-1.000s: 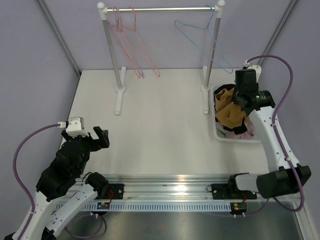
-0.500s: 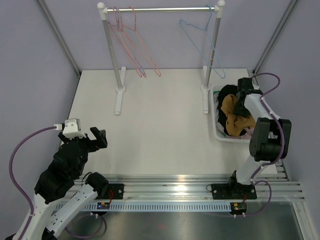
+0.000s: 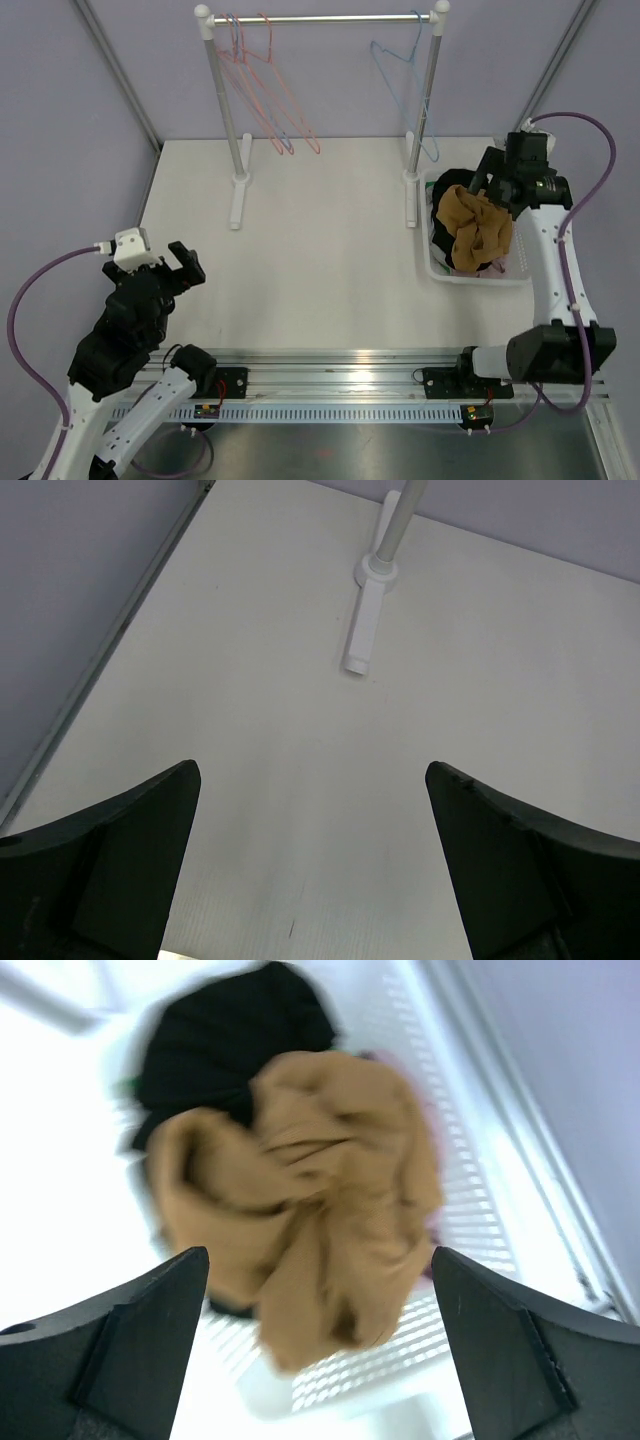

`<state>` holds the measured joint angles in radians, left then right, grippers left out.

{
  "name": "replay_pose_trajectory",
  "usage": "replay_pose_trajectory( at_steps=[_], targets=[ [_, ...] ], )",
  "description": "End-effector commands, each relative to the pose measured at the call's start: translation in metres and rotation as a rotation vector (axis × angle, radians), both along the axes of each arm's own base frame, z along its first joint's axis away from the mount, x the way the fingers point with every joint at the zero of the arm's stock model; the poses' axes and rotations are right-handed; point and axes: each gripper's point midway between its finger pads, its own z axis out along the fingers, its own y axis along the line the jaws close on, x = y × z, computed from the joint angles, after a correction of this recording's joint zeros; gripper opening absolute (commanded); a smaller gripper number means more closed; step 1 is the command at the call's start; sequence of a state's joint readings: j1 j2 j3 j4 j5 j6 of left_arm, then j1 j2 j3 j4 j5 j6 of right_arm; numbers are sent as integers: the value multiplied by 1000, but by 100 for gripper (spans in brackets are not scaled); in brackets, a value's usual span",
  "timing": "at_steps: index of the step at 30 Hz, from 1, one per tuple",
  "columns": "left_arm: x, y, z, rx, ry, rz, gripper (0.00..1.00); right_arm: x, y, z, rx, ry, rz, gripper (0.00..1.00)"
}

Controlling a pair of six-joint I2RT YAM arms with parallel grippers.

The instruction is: Remove the tank top from the hanger

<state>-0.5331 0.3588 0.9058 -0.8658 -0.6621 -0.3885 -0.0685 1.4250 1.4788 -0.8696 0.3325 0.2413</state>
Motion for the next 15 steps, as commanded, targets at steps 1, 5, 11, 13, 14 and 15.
replay_pose_trajectory(
  at_steps=[1, 5, 11, 13, 14, 15],
  targets=[
    [7, 9, 23, 19, -40, 55, 99, -17, 63, 46, 137, -173, 252, 100],
    [15, 1, 22, 71, 15, 20, 99, -59, 117, 69, 175, -267, 459, 100],
    [15, -2, 28, 132, 69, -20, 99, -116, 122, 73, 154, -315, 508, 99],
    [13, -3, 29, 141, 82, -36, 99, -132, 123, 73, 154, -322, 535, 100],
    [9, -1, 26, 151, 104, -33, 99, -140, 121, 78, 149, -333, 542, 100],
    [8, 0, 27, 150, 113, -35, 99, -152, 116, 67, 139, -268, 534, 99]
  ],
)
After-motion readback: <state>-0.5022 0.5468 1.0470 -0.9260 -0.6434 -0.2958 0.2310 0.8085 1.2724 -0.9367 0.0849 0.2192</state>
